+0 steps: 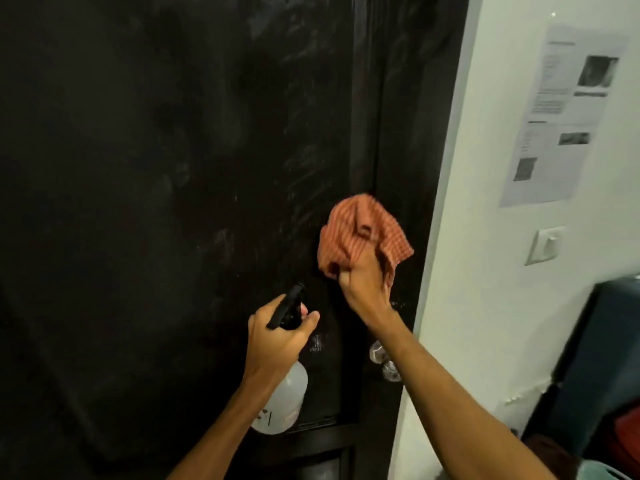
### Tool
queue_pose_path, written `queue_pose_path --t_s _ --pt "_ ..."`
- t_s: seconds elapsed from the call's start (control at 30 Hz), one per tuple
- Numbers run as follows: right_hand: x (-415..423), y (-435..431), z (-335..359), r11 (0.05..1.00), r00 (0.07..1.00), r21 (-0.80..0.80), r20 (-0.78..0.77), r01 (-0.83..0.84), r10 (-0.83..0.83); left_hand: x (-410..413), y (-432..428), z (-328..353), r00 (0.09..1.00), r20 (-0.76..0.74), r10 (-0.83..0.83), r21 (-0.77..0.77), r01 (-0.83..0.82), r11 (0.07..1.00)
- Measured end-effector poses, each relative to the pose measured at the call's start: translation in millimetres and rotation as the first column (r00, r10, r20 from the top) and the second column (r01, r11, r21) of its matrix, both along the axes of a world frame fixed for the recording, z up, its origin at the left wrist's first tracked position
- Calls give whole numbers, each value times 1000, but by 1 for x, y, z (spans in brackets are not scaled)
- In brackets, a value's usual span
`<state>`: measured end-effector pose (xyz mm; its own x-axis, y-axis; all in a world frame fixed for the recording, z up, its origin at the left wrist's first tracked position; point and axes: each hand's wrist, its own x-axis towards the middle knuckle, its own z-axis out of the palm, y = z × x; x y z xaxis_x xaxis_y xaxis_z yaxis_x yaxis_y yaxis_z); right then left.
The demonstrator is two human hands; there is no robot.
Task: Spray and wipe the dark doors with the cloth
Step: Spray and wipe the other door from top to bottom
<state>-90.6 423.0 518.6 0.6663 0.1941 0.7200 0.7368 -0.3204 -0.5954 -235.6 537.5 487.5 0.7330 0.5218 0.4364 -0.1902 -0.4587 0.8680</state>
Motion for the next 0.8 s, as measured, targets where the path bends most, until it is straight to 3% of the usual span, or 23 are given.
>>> queue_pose_path --t_s 0.03,0.07,0.13,0.2,0.27,0.37,0.47,0.57,0.63,0.7,0.8 --pt "9 -5 11 989 995 118 -63 88 -81 6 -9 0 1000 1 -7 6 7 1000" --pt "16 -7 5 971 980 131 -43 199 -195 11 -17 -1 1000 -2 -13 8 13 1000" --pt "16 -8 -49 956 956 10 15 293 -293 18 -31 1 999 -3 -33 -6 33 999" --pt "-1 -11 -111 984 979 -10 -98 180 -180 22 -38 6 999 2 -53 -1 53 999" --pt "-8 -15 -132 995 969 90 -245 51 -28 24 -37 10 998 12 -66 23 66 998" --pt "13 -16 -66 989 967 116 -245 94 -63 28 -36 11 997 35 -65 45 63 997" --pt "34 -20 -29 938 967 279 -208 204 -148 31 -41 -2 998 8 -65 43 65 997" --pt "6 -12 -105 907 875 256 -443 334 -197 28 -46 -14 994 -31 -106 -13 105 994" --pt "-18 -1 -148 915 773 264 -630 304 -75 29 -44 -15 991 -27 -129 -9 129 992" --pt "-22 4 -134 857 689 395 -722 331 67 30 -43 -14 990 -23 -136 -15 135 991" --pt "6 3 -70 842 863 469 -505 268 6 32 -41 -15 991 -24 -130 -36 129 991"
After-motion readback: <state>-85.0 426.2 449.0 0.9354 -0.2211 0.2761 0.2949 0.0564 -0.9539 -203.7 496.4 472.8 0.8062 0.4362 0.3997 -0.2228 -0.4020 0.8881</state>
